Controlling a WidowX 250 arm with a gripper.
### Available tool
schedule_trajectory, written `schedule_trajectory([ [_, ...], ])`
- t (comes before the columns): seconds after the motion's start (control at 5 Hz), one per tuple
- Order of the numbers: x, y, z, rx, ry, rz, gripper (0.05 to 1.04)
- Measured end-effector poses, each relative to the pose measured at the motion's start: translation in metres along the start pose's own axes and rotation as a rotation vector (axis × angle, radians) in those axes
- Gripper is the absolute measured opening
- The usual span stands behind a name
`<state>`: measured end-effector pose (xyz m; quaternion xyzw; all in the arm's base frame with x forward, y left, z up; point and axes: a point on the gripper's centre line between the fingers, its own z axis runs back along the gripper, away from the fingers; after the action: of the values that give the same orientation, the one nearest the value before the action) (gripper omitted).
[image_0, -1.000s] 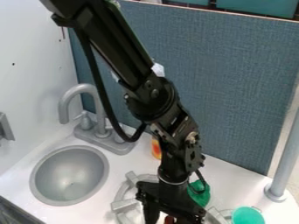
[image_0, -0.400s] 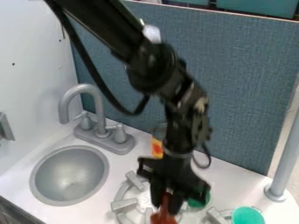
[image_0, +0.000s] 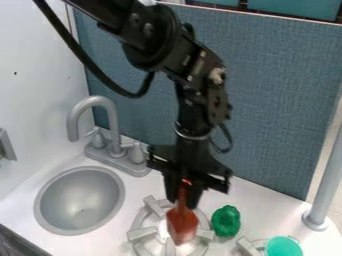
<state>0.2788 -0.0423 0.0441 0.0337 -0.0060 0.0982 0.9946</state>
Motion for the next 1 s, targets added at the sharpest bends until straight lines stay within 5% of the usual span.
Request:
schedule_trajectory([
  [0.4,0.024,0.014,-0.030,0.028,0.049,-0.026,0.340],
  [0.8,0.036,0.021,-0.050,0.031,0.042,-0.035,0.340],
  [1.0,0.043,0.025,-0.051,0.035,0.001,-0.028,0.340],
])
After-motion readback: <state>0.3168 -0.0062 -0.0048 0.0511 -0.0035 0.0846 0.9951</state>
